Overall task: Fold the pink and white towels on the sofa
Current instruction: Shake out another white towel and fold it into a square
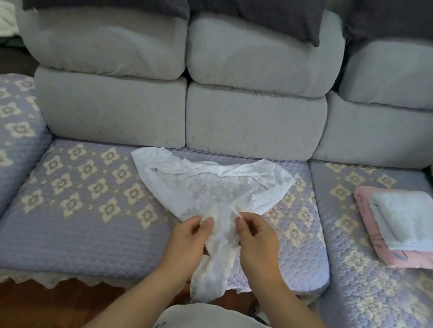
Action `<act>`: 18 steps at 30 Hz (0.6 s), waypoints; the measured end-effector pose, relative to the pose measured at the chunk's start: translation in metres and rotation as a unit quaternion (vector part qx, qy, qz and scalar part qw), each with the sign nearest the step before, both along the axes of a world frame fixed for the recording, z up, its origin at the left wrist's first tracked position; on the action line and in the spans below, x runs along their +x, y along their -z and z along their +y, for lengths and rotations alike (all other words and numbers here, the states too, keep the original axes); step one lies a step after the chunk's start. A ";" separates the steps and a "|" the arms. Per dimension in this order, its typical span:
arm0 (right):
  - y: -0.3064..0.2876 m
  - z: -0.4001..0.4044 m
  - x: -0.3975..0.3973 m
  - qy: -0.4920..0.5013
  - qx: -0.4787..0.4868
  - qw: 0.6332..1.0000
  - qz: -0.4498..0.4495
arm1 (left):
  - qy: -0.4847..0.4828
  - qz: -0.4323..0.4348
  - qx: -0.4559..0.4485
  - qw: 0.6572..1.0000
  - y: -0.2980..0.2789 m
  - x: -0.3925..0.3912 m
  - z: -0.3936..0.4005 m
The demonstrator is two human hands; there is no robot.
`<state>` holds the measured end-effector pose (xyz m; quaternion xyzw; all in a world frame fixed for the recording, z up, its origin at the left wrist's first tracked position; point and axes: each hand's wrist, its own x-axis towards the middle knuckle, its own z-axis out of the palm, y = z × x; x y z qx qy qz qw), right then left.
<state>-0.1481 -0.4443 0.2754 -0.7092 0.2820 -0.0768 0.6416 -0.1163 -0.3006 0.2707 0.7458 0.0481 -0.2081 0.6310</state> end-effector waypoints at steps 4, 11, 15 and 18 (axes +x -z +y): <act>0.004 0.009 -0.008 -0.005 0.023 1.000 0.016 | -0.055 0.004 0.008 0.998 0.002 -0.002 -0.001; -0.001 0.006 -0.003 -0.041 -0.007 0.999 -0.002 | -0.072 0.049 -0.065 0.994 -0.002 0.000 -0.001; 0.001 0.012 -0.008 -0.067 -0.114 0.990 -0.049 | -0.053 0.064 -0.066 0.994 -0.004 -0.001 -0.005; 0.006 0.018 -0.012 -0.084 -0.240 0.964 -0.080 | -0.049 0.081 -0.094 0.991 -0.007 0.000 -0.007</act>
